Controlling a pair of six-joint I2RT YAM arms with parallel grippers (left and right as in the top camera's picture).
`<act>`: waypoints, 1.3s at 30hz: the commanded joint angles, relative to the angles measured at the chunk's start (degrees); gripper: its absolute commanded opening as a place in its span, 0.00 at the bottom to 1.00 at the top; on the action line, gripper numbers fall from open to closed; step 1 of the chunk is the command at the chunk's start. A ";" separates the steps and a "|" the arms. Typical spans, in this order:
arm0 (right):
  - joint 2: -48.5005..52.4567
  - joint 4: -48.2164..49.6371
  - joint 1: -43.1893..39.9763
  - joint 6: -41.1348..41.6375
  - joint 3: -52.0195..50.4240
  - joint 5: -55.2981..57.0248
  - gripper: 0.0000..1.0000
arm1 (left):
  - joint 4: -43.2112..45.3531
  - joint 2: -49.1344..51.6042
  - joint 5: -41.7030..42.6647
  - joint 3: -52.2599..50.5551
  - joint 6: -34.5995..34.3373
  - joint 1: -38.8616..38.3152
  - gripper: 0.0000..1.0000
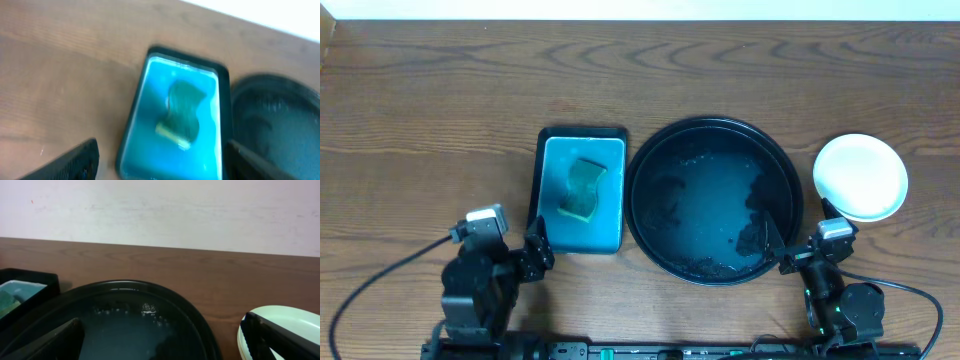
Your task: Clean dirty plates on tray and stack at the side
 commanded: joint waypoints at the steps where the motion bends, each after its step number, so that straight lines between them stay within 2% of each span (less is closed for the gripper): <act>1: -0.37 -0.24 0.76 1.03 -0.07 -0.57 0.99 | 5.90 -6.73 -0.44 -8.20 1.36 1.09 0.80; 10: -0.37 -0.24 0.76 1.03 -0.07 -0.57 0.99 | 29.09 -17.49 -0.02 -24.90 1.60 1.86 0.80; 13: -0.37 -0.24 0.76 1.03 -0.07 -0.57 0.99 | 39.69 -17.44 1.33 -29.14 6.05 2.21 0.80; 14: -0.37 -0.24 0.76 1.03 -0.07 -0.57 0.99 | 40.85 -17.44 1.92 -29.59 8.15 2.19 0.80; 19: -0.37 -0.24 0.76 1.03 -0.07 -0.57 0.99 | 37.62 -17.44 4.28 -29.59 18.67 2.19 0.80; 22: -0.37 -0.24 0.76 1.03 -0.07 -0.57 0.99 | 33.24 -17.44 4.28 -29.59 18.05 2.19 0.80; 39: -0.37 -0.24 0.76 1.03 -0.07 -0.57 0.99 | 33.31 -17.29 4.26 -29.59 18.08 2.19 0.80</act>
